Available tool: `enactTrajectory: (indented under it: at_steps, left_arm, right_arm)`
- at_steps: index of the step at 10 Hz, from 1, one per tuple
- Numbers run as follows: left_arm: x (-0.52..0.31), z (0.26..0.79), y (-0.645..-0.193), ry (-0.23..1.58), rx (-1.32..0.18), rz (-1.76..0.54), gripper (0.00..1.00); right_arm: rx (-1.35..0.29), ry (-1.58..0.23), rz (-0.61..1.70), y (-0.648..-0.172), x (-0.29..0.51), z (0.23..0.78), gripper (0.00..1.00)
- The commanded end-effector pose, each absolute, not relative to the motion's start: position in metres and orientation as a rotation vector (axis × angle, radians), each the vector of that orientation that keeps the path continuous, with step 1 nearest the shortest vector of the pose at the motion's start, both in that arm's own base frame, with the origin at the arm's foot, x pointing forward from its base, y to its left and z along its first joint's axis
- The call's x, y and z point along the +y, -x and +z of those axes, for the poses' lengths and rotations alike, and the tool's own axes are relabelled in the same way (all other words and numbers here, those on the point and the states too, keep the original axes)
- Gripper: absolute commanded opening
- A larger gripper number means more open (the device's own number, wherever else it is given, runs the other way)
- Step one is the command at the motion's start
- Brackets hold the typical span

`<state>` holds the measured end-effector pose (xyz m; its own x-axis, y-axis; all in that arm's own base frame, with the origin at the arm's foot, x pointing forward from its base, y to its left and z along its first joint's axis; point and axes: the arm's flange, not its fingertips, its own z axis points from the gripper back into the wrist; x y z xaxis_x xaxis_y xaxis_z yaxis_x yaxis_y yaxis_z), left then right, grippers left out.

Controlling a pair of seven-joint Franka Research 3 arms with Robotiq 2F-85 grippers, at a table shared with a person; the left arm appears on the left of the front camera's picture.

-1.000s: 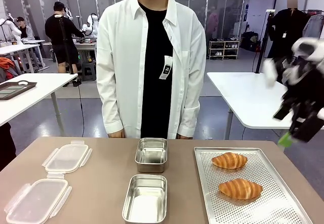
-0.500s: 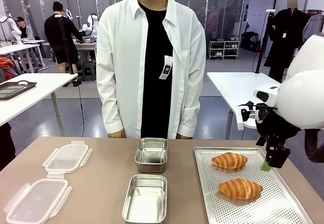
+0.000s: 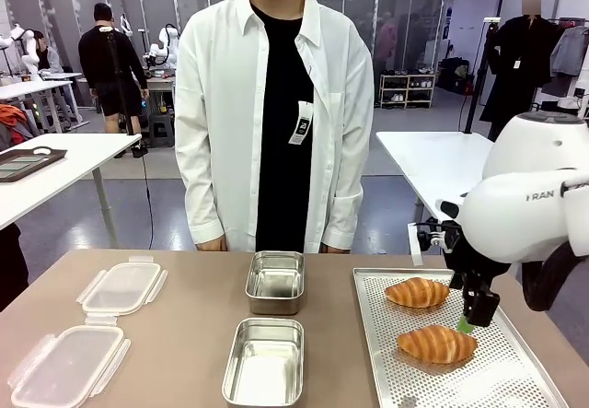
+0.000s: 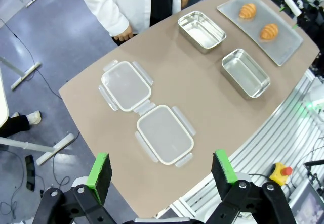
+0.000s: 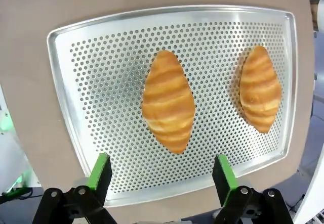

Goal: Place the bread into the airtight container.
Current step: Pick up a Butter Roll and place it into an empty Airtight Container.

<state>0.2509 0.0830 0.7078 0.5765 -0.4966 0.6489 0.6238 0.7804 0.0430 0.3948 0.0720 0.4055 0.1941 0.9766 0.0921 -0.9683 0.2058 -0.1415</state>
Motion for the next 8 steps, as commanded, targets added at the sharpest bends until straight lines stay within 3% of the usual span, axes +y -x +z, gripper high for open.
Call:
enactTrajectory:
  at_steps: [1, 8]
  left_arm:
    - [0.083, 0.71, -0.25, 0.196, -0.696, -0.666, 1.0]
    - [0.083, 0.71, -0.25, 0.196, -0.696, -0.666, 1.0]
  right_arm:
    - [-0.193, 0.041, 1.401, -0.387, 0.067, 0.379, 1.0]
    - [-0.156, 0.045, 1.388, -0.411, 0.072, 0.316, 1.0]
